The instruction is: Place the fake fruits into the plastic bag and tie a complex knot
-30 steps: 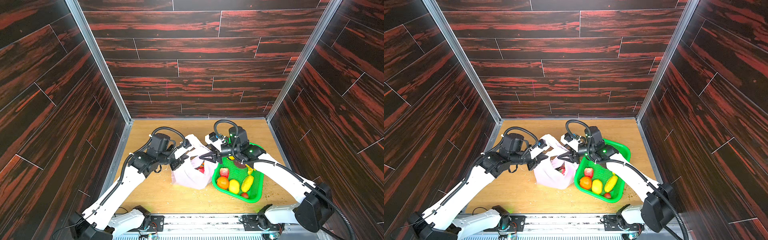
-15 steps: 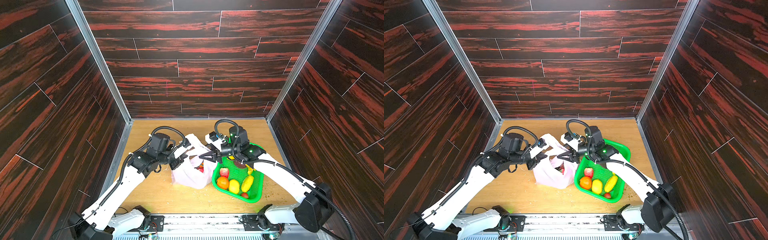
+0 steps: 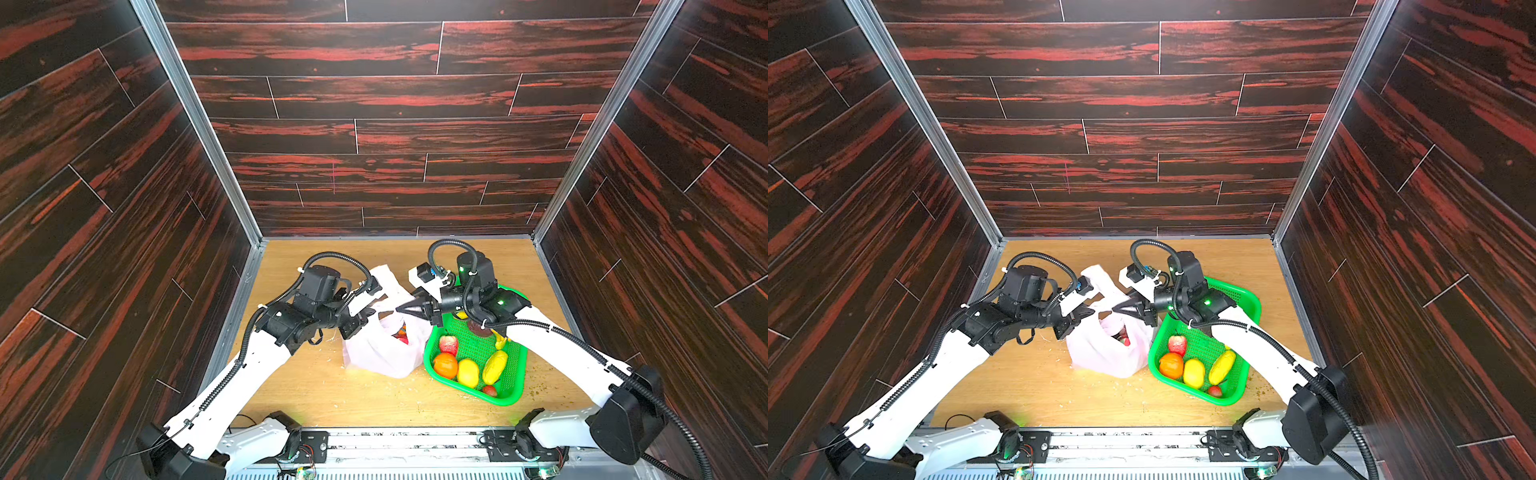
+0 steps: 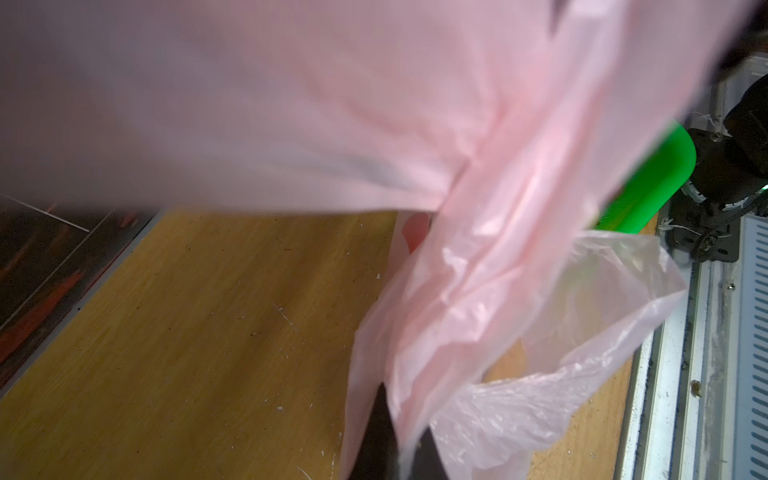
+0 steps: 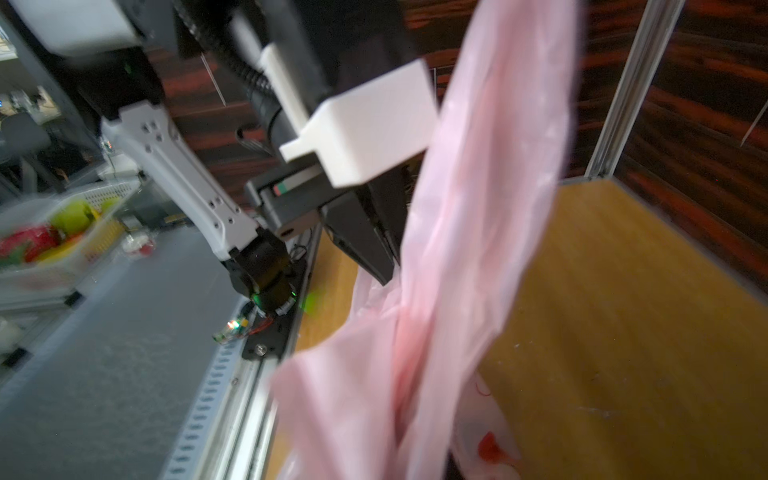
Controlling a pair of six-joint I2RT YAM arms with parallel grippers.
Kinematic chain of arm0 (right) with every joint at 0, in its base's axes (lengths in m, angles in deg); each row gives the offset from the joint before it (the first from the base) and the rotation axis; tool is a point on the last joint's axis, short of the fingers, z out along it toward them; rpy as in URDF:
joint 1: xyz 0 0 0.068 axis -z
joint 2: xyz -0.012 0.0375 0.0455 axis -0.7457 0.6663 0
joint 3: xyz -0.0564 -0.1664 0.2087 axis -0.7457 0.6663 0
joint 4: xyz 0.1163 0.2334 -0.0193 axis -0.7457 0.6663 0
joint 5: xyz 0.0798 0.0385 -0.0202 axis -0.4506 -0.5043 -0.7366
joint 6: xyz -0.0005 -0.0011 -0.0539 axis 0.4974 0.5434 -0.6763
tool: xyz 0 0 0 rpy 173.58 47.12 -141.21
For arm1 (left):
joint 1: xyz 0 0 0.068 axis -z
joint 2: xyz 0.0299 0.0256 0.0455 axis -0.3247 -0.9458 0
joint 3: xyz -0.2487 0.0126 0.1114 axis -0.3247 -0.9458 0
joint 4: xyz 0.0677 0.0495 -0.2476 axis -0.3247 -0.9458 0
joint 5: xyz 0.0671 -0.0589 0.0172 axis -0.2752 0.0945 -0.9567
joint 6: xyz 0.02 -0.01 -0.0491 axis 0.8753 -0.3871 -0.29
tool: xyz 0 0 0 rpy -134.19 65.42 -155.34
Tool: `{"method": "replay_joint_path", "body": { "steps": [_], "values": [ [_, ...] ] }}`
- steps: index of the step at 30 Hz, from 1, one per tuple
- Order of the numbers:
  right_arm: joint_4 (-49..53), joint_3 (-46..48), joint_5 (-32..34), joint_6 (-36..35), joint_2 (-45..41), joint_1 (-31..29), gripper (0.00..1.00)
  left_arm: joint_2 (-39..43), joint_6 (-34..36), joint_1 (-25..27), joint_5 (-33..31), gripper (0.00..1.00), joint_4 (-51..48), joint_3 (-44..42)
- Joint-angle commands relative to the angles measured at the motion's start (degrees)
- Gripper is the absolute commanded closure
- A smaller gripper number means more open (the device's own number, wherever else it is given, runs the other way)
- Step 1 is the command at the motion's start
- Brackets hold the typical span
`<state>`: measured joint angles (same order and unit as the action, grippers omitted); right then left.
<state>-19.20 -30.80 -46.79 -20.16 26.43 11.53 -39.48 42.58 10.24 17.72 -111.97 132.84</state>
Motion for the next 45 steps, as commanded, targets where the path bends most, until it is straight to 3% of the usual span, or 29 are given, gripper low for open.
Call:
{"method": "replay_joint_path", "body": {
  "steps": [1,28,35,40,45],
  "values": [
    [0.7,-1.4,-0.1,-0.9,1.0,-0.4,1.0,0.8,0.3,0.2,-1.2,1.0,-1.7,1.8],
    [2.5,0.3,7.6,-1.9,0.3,-0.3,1.0,5.1,-3.4,0.1,-4.9,0.99,2.6,-1.0],
    [0.0,0.8,6.1,-1.5,-0.3,-0.3,1.0,6.8,-7.4,0.2,-1.9,0.77,9.0,-3.8],
    [-0.5,1.0,6.2,-1.5,-0.4,-0.3,1.0,10.2,-10.6,0.0,0.1,0.56,11.9,-5.0],
    [-1.7,1.5,5.6,-0.9,-0.6,-0.4,1.0,13.1,-18.0,-3.6,0.4,0.42,17.6,-5.8]
  ]
}}
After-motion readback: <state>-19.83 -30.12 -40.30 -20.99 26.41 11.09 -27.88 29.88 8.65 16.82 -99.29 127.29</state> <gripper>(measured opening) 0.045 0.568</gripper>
